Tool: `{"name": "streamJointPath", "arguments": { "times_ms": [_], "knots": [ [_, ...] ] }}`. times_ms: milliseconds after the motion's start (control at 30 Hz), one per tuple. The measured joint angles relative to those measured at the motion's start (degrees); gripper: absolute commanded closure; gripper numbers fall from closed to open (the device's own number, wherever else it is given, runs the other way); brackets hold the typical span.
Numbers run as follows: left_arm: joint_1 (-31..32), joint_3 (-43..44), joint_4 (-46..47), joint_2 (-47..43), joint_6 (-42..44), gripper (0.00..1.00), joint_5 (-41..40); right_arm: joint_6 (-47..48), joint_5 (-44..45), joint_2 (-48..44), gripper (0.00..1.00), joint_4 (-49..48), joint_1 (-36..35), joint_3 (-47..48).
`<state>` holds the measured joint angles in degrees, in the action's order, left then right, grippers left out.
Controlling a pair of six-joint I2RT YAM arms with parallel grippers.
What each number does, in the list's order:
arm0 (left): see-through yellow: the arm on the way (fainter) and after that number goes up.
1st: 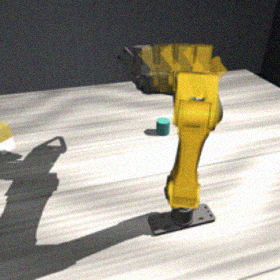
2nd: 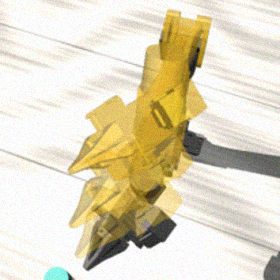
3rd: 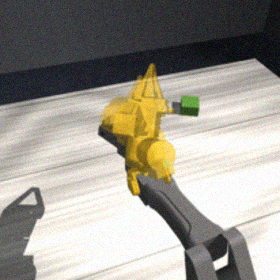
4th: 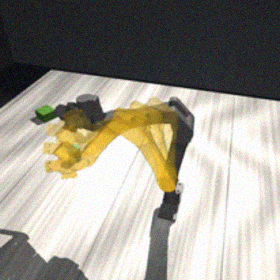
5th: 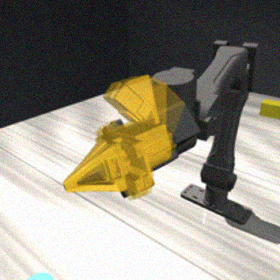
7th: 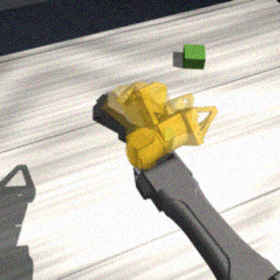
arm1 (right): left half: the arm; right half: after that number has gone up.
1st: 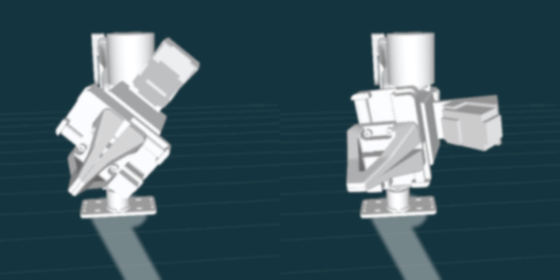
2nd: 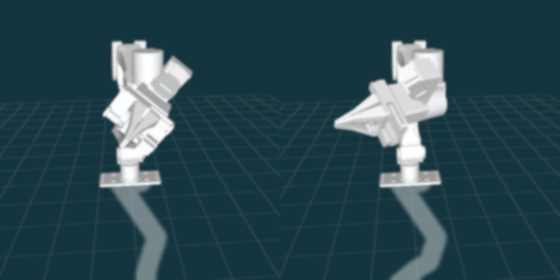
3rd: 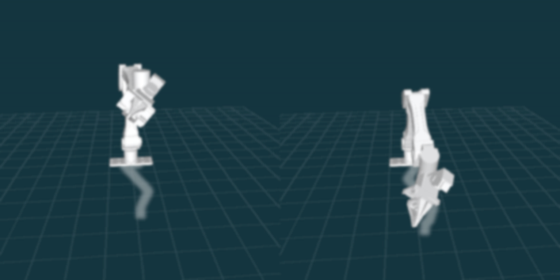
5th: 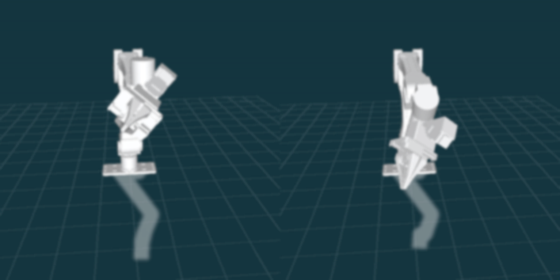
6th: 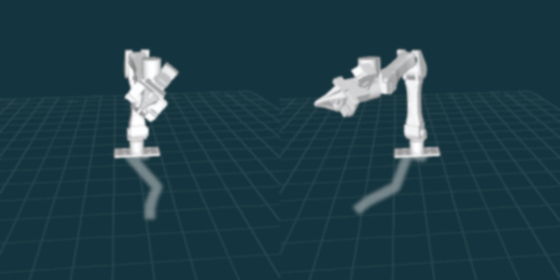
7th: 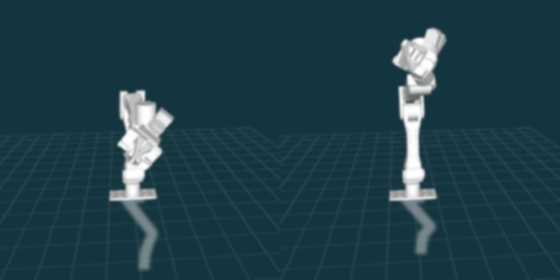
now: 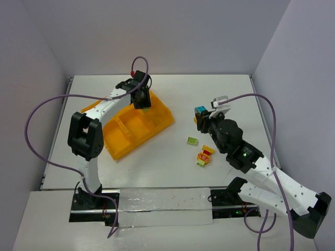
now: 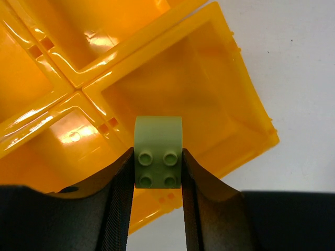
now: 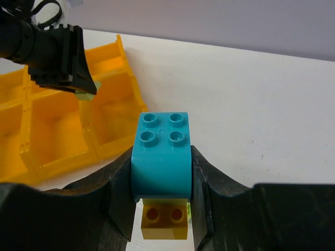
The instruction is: Sort the legos into containers by color
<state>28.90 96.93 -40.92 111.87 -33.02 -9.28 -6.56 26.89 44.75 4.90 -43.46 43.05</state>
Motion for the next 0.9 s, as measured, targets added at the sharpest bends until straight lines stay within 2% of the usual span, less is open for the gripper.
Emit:
{"name": "streamJointPath", "arguments": {
  "times_ms": [100, 200, 367, 600, 733, 900],
  "knots": [
    [0.15, 0.75, -0.05, 1.33, -0.68, 0.71, -1.03, -0.52, 0.29, -0.34, 1.0, 1.41, 0.0, 0.0],
    [0.43, 2.03, 0.04, 1.85, -0.85, 0.56, -1.42, -1.25, 0.25, -0.32, 1.0, 2.83, 0.0, 0.0],
    [1.45, 2.77, 0.66, 1.86, -0.63, 0.01, -1.98, -2.05, -0.47, -0.13, 1.0, 3.56, 0.0, 0.02],
    [3.91, 6.24, 0.24, 2.21, 0.72, 0.01, -2.43, -3.28, -2.04, 1.73, 1.0, 4.0, 0.0, 0.88],
    [4.71, 7.32, 0.43, 0.97, 1.68, 0.06, -2.27, -3.82, -3.29, 1.94, 1.0, 4.27, 0.0, 1.67],
    [3.84, -1.24, 4.38, -8.65, 3.65, 0.1, 2.08, -4.25, -6.11, 3.04, 1.0, 4.99, 0.18, 4.28]
  ]
}}
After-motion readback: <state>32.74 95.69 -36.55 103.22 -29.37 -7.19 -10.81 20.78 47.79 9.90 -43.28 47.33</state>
